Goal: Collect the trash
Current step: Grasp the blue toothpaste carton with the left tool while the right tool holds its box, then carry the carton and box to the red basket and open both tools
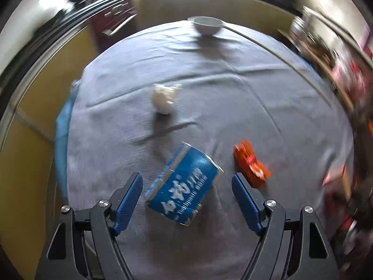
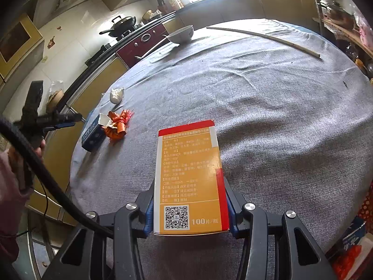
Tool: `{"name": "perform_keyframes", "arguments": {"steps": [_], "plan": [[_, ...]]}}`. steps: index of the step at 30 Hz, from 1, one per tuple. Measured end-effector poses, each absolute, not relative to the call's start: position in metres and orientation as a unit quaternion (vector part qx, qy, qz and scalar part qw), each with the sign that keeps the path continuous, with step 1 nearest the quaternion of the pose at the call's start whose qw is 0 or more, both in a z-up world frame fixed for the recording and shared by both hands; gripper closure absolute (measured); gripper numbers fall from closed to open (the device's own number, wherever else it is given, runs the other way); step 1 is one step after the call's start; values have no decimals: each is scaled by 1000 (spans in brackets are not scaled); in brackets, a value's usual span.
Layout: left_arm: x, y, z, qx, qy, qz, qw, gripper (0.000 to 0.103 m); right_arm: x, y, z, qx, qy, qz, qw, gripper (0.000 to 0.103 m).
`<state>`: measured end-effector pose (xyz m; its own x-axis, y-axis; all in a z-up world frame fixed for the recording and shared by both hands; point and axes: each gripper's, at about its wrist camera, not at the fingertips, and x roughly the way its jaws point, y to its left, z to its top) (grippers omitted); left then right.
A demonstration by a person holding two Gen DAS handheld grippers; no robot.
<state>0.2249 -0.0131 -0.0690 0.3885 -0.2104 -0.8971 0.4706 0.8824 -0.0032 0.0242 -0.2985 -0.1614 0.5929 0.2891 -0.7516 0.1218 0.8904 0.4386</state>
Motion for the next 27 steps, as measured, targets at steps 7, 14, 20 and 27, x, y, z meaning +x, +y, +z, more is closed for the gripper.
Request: {"name": "perform_keyframes", "arguments": {"steps": [7, 14, 20, 27], "plan": [[224, -28, -97, 179, 507, -221, 814, 24, 25, -297, -162, 226, 451, 45, 863, 53], [230, -16, -107, 143, 508, -219, 821, 29, 22, -294, -158, 227, 441, 39, 867, 53], [222, -11, -101, 117, 494, -234, 829, 41, 21, -291, -143, 217, 424, 45, 878, 53], [191, -10, -80, 89, 465, -244, 846, 41, 14, -297, -129, 225, 404, 42, 886, 53]]}}
